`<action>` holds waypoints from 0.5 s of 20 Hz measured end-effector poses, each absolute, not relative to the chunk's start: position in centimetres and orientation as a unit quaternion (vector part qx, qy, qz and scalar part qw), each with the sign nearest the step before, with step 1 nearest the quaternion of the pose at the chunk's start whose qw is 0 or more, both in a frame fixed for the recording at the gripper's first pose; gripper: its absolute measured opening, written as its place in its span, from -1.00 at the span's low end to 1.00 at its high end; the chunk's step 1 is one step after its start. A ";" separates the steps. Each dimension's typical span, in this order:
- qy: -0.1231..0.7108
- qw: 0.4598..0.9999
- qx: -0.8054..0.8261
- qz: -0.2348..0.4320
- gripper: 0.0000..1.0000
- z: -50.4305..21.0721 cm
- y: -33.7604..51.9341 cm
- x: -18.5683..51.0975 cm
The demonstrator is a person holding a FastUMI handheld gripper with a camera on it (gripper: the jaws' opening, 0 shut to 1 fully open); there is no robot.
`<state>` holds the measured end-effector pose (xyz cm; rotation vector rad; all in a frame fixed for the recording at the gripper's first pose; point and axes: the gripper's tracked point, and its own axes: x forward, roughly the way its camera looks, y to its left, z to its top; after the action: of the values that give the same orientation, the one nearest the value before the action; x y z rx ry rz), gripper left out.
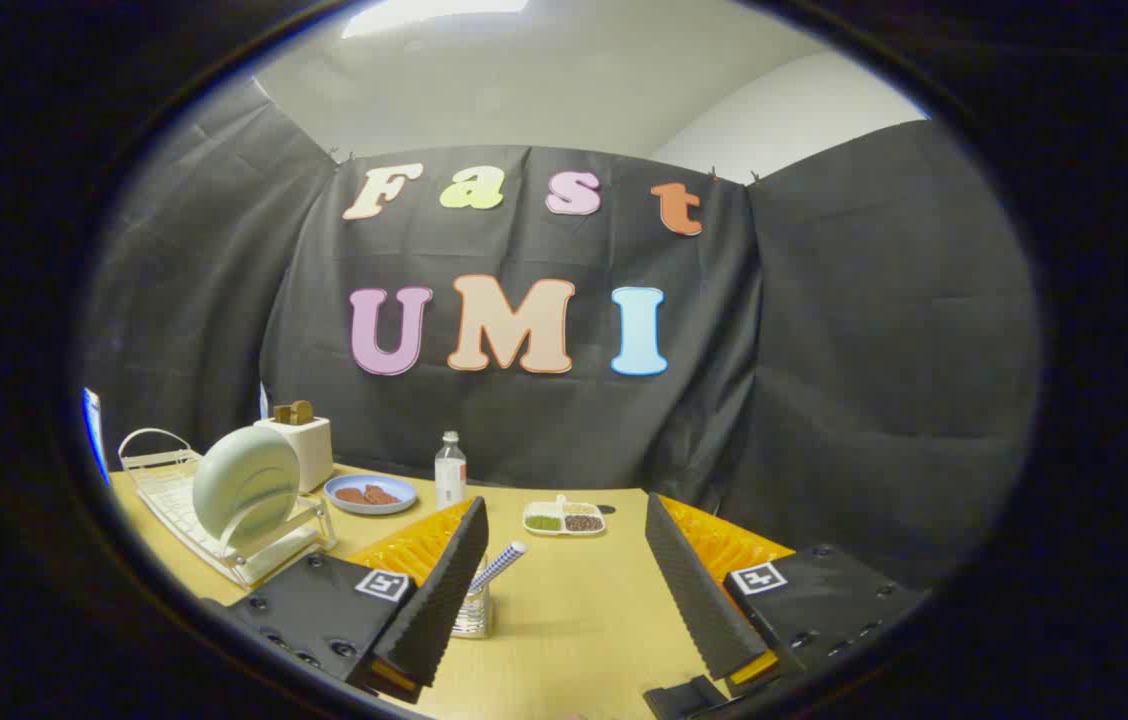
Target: Take the plate from the dish rack, then take the spoon from the basket and place it into the plate.
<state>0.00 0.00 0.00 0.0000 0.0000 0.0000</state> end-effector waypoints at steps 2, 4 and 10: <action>0.002 1.000 -0.004 0.002 1.00 -0.2 0.2 0.1; 0.007 1.000 -0.005 0.004 1.00 -0.4 0.5 0.2; 0.017 1.000 -0.008 0.005 1.00 -1.0 0.9 0.4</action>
<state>0.45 0.86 -1.01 -0.0155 0.0341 0.0104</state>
